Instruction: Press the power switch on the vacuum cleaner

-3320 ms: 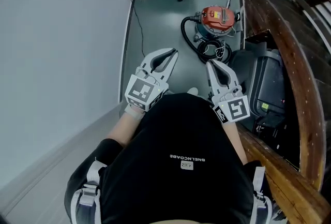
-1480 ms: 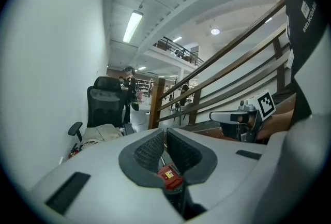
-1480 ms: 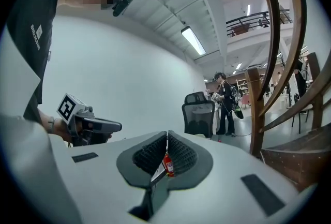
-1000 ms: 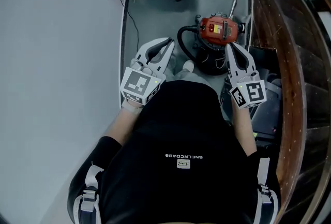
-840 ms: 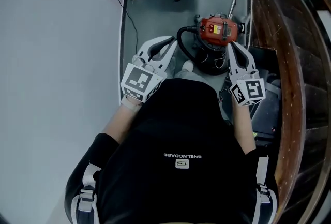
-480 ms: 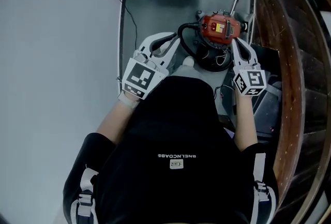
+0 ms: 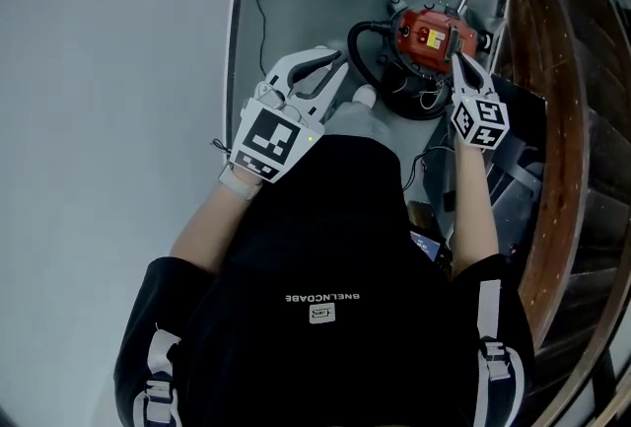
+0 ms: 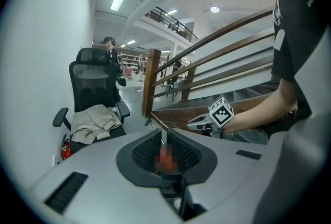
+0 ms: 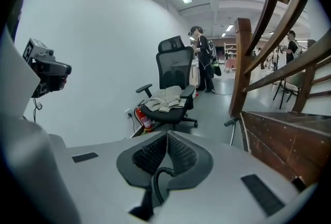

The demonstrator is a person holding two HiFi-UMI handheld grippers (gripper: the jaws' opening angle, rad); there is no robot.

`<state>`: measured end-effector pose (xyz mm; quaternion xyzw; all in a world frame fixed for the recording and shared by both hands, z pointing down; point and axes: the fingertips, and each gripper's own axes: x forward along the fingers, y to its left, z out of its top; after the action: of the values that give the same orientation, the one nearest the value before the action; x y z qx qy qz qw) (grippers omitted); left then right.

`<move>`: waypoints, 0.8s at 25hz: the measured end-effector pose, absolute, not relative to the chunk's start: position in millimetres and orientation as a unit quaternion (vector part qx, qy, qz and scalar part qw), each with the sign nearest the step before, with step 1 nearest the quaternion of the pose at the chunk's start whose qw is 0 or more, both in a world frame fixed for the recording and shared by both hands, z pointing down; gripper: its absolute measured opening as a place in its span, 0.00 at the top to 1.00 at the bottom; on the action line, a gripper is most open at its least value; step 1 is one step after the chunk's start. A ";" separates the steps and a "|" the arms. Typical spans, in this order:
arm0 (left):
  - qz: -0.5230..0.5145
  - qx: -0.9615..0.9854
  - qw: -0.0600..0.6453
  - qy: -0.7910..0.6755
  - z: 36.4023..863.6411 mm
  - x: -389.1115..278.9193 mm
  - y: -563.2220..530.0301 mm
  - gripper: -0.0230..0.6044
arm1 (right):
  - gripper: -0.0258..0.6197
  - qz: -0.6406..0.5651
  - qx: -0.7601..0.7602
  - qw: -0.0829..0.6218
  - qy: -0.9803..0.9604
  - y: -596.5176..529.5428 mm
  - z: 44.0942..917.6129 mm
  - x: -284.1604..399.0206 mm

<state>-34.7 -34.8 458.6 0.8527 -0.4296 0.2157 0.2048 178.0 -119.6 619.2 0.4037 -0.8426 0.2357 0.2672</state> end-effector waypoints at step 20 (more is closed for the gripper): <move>0.250 0.813 0.271 -0.450 558.9 -34.3 -15.9 0.92 | 0.91 0.290 0.345 0.381 -0.807 -152.3 826.9 186.7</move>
<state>-34.3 -15.9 558.9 0.8132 -0.4504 0.2499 0.2709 186.7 -152.3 826.9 0.3455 -0.8071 0.2903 0.3807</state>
